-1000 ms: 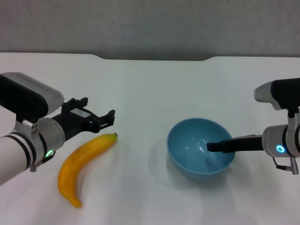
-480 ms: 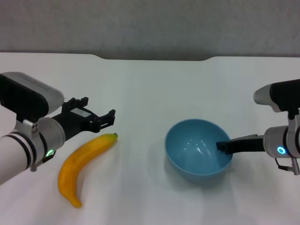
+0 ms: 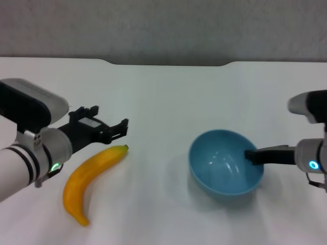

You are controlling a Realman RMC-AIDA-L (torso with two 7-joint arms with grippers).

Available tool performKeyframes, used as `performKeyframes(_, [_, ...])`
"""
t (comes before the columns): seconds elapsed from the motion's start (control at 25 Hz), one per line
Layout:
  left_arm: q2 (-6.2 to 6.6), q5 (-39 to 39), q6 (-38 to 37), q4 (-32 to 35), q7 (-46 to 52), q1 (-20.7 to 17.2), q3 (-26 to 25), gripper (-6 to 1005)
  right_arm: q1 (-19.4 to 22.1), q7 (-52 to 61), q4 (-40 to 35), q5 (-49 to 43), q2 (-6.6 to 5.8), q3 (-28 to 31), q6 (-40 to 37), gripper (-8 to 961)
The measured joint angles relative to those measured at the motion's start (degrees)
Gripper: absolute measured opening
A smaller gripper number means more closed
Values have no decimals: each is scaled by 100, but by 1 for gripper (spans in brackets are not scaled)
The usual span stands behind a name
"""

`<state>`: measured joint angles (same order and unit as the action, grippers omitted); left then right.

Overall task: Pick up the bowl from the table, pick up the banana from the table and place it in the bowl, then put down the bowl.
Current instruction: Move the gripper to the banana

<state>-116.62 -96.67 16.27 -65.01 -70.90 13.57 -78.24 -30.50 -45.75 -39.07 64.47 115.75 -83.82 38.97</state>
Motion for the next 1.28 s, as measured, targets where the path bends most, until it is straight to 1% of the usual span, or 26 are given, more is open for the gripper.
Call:
performKeyframes(0.12, [26, -25, 184, -252, 147, -33, 31, 834, 235, 10, -269, 28, -14, 50, -20, 28])
performKeyframes(0.24, [54, -333, 558, -368, 638, 17, -151, 832, 286, 24, -320, 30, -31, 63, -21, 30])
performKeyframes(0.32, [63, -848, 913, -368, 1186, 115, -357, 831, 288, 25, -327, 31, -35, 64, -21, 31])
performKeyframes(0.44, [52, -2064, 1477, -390, 2267, 297, -664, 830, 281, 26, -338, 31, -35, 64, -22, 33])
performKeyframes(0.52, [50, -2789, 1802, -449, 2859, 427, -765, 829, 277, 27, -339, 31, -37, 64, -22, 34])
performKeyframes(0.72, [31, -3914, 2275, -433, 3381, 590, -756, 826, 259, 29, -344, 31, -44, 61, -12, 37])
performKeyframes(0.88, [21, -4420, 2668, -290, 3853, 748, -711, 824, 274, 35, -407, 31, -44, 60, -19, 39])
performKeyframes(0.96, [20, -4564, 2767, -166, 4033, 841, -703, 823, 292, 40, -447, 30, -44, 63, -21, 40])
performKeyframes(1.04, [18, -4743, 2699, 7, 4154, 903, -671, 822, 293, 40, -470, 25, -44, 66, -22, 42])
performKeyframes(1.28, [-10, -5104, 2294, 165, 4322, 879, -507, 818, 283, 40, -525, 15, -44, 68, 12, 45])
